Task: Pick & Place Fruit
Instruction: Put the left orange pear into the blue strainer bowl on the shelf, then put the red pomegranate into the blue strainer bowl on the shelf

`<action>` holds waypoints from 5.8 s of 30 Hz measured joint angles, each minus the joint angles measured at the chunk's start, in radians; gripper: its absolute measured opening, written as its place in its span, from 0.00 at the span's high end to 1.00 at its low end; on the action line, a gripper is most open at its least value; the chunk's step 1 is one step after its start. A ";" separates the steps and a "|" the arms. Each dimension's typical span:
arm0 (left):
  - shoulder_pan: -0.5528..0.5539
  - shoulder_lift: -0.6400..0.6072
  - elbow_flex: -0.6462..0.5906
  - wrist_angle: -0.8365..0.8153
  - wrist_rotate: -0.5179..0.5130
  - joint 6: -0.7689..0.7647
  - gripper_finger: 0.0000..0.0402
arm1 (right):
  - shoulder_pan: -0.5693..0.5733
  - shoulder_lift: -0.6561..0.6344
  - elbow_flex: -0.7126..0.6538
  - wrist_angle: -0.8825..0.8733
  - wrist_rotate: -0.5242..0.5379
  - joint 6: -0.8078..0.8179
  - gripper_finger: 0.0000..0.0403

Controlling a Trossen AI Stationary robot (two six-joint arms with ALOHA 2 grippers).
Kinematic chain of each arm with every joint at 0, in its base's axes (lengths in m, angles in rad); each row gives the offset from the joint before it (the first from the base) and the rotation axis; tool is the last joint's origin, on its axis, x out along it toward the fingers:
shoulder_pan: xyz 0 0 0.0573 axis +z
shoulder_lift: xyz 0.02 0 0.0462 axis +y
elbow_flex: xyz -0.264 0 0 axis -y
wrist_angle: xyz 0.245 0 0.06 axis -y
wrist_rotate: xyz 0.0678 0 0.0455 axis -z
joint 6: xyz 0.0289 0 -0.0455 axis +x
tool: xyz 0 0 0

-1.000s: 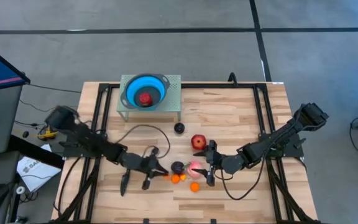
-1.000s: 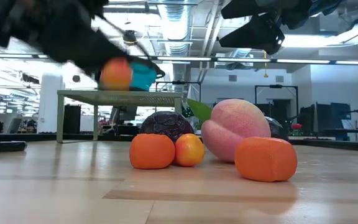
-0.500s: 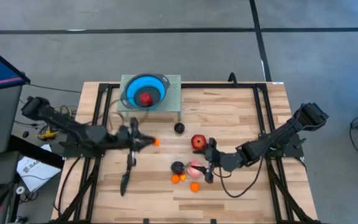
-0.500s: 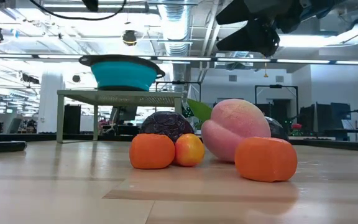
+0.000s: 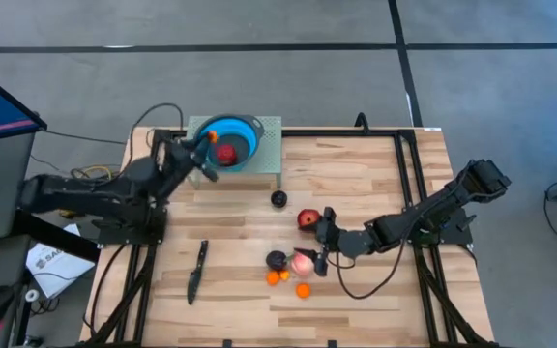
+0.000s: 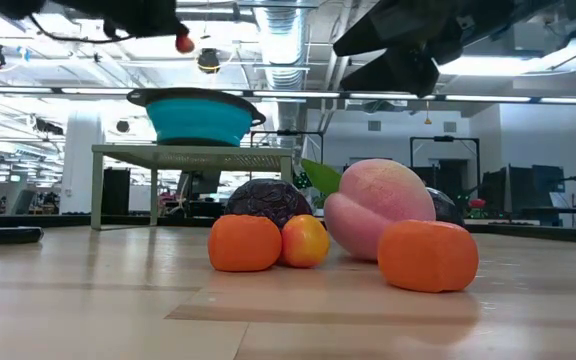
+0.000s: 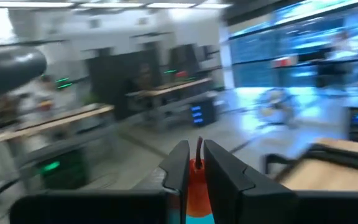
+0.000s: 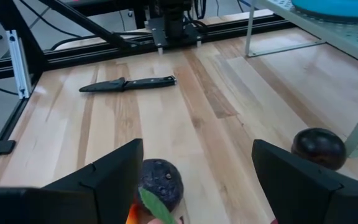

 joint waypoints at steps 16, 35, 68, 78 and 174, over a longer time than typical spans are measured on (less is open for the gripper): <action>0.382 0.333 0.188 -0.354 0.264 -0.282 0.91 | -0.020 0.000 0.000 -0.002 -0.003 -0.018 0.27; 0.394 0.355 0.238 -0.423 0.265 -0.263 0.54 | -0.059 -0.037 0.022 -0.072 -0.085 -0.071 0.27; -0.479 0.156 0.090 -0.452 0.291 -0.470 0.72 | -0.309 0.116 0.215 -0.671 -0.330 -0.404 0.27; -0.479 0.156 0.089 -0.456 0.283 -0.471 0.72 | -0.365 0.145 0.219 -0.652 -0.491 -0.414 0.25; -0.629 -0.048 0.082 -0.457 0.115 -0.422 0.72 | -0.647 0.193 0.513 0.166 -0.843 -0.421 0.09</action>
